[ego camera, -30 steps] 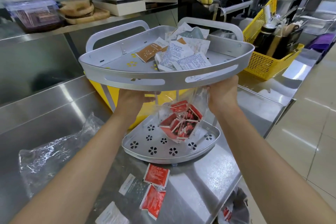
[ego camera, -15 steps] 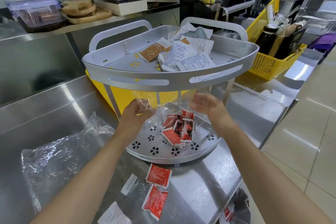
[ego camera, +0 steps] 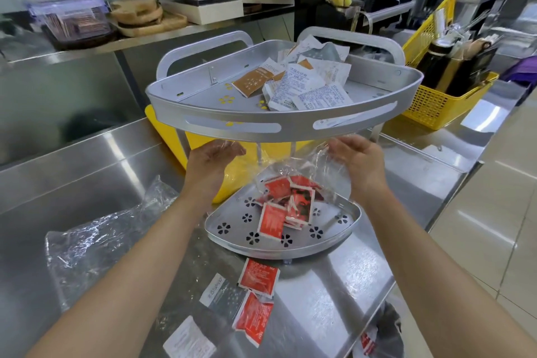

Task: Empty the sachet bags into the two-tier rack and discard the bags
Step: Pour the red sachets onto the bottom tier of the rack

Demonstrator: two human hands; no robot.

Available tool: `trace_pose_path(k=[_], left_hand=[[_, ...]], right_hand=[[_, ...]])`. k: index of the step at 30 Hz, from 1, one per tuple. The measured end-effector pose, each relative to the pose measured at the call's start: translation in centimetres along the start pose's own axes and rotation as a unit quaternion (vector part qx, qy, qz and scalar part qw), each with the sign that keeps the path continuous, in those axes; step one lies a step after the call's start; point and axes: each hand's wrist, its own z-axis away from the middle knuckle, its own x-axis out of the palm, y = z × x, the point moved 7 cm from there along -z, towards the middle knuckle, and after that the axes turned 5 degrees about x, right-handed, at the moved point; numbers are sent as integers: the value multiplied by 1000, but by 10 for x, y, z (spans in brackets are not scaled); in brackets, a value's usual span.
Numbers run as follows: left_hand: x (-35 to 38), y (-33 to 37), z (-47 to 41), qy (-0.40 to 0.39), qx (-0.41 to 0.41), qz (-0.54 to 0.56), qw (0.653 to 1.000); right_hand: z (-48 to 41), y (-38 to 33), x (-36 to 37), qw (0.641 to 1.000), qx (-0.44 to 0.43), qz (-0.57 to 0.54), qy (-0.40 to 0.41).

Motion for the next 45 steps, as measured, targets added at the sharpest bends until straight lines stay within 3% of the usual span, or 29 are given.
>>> trace_pose_path(k=[10, 16, 22, 37, 45], left_hand=[[-4, -1, 5, 18, -33, 45, 998], [-11, -7, 25, -15, -121, 58, 991], [-31, -17, 48, 25, -149, 57, 987], [-66, 7, 132, -2, -112, -31, 993], [-127, -2, 200, -56, -155, -45, 985]], right_hand=[[-1, 1, 0, 999, -27, -8, -20], [5, 8, -8, 999, 8, -13, -41], [25, 31, -5, 997, 59, 18, -48], [136, 55, -24, 998, 47, 20, -43], [223, 114, -8, 976, 152, 84, -130]])
